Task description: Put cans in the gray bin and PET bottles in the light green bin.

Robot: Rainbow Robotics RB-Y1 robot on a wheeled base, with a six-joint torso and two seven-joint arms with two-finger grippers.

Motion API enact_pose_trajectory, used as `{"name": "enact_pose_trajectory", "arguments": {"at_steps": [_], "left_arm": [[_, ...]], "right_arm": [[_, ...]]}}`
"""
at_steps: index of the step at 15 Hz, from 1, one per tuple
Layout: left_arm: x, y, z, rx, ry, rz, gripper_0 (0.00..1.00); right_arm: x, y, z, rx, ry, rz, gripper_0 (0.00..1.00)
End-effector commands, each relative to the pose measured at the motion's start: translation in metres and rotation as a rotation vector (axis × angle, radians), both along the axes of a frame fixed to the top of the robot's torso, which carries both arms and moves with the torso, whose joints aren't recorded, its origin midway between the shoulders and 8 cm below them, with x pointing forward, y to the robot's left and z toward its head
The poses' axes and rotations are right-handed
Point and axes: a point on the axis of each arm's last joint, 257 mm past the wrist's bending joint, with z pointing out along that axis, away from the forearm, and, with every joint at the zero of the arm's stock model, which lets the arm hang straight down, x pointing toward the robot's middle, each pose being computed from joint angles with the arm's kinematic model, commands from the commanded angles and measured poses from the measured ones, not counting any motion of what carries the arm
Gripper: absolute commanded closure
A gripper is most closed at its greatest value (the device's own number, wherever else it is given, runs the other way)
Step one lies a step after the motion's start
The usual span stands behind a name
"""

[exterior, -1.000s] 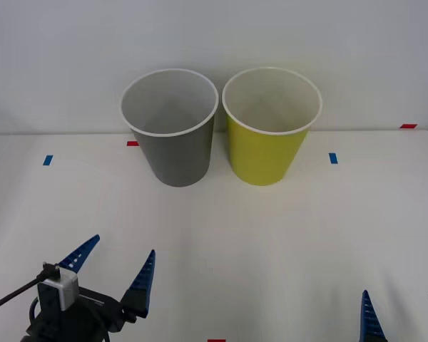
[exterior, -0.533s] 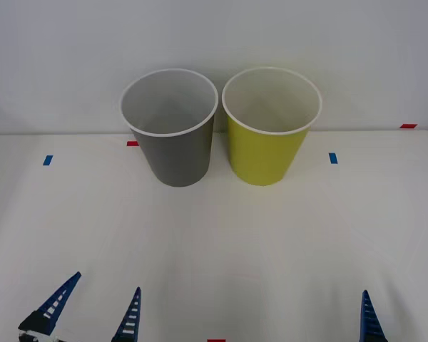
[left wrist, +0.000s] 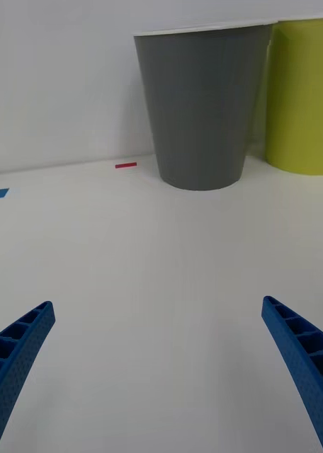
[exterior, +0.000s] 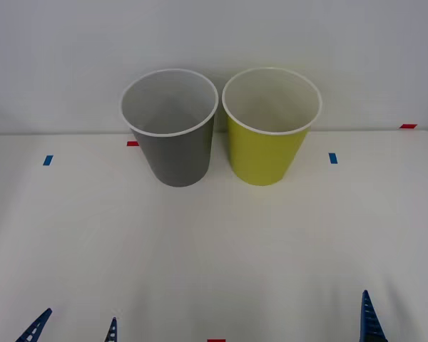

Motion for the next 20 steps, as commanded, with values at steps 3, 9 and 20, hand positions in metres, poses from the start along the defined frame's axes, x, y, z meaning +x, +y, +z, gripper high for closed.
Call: {"name": "enact_pose_trajectory", "arguments": {"at_steps": [3,9,20], "left_arm": [[-0.0027,0.0010,-0.0022,0.002,0.007,0.005,0.00],[-0.0027,0.0010,-0.0022,0.002,0.007,0.005,0.00],[-0.0027,0.0010,-0.0022,0.002,0.007,0.005,0.00]], "right_arm": [[0.0000,0.0000,0.0000,0.000,0.000,0.000,0.04],[0.0000,0.0000,0.0000,0.000,0.000,0.000,0.03],[0.0000,0.0000,0.0000,0.000,0.000,0.000,0.04]]}}
